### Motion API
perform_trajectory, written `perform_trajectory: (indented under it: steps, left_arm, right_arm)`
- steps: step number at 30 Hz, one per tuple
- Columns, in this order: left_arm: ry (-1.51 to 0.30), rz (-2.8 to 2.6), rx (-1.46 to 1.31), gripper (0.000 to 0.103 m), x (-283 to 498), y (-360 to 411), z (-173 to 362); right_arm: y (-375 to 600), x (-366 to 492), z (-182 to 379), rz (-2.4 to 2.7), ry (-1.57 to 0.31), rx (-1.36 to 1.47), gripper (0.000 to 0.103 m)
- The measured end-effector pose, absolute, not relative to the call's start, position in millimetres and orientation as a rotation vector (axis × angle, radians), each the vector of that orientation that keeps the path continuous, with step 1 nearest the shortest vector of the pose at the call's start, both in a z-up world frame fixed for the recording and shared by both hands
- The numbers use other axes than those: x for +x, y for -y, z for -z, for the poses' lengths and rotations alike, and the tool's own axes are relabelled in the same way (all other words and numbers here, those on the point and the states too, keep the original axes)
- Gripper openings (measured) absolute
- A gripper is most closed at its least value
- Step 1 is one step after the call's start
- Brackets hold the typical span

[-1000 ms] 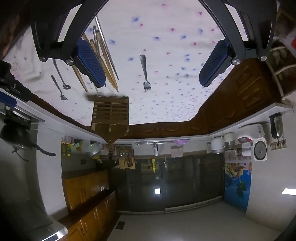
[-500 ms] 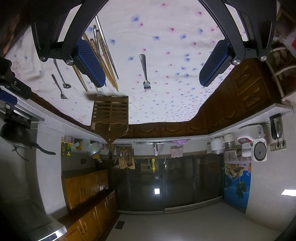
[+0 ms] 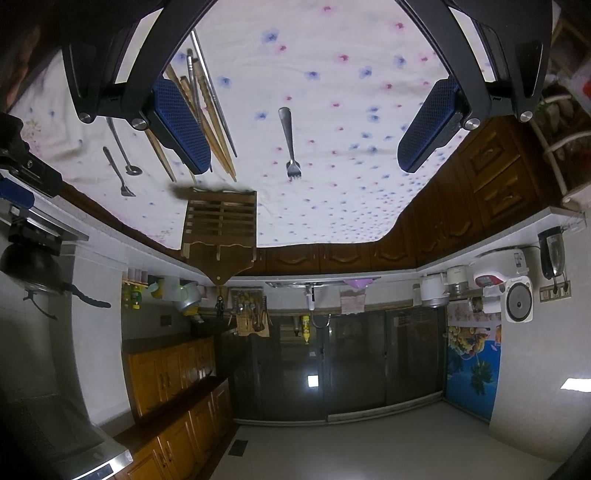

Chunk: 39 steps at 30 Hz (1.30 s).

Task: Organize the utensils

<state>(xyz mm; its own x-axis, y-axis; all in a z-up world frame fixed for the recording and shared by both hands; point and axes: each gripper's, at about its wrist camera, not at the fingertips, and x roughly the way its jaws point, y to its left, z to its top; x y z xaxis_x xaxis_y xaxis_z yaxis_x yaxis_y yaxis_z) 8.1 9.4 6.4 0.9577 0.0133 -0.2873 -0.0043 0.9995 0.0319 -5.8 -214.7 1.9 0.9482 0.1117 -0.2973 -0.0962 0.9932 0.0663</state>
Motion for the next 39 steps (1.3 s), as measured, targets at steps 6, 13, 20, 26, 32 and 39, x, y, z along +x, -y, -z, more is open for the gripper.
perform_trajectory:
  steps: [6, 13, 20, 26, 32, 39]
  left_arm:
    - [-0.290, -0.013, 0.032, 0.103, 7, -10, -4]
    - [-0.291, -0.011, 0.029, 0.103, 8, -9, -5]
    - [-0.292, -0.011, 0.029, 0.103, 7, -10, -3]
    - [-0.315, -0.002, 0.027, 0.103, 13, -8, 1]
    - [-0.367, 0.035, 0.025, 0.103, 28, -5, 4]
    - [-0.475, 0.090, 0.015, 0.103, 64, 2, 8]
  right_arm:
    - [215, -6, -2, -0.106, -0.305, 0.052, 0.103]
    - [214, -6, -2, -0.106, -0.303, 0.053, 0.103]
    - [215, -6, -2, -0.105, -0.305, 0.053, 0.103]
    - [213, -4, -1, -0.104, -0.316, 0.054, 0.103]
    - [213, 4, -3, -0.106, -0.355, 0.057, 0.103]
    - [228, 31, 4, -0.133, -0.423, 0.118, 0.102]
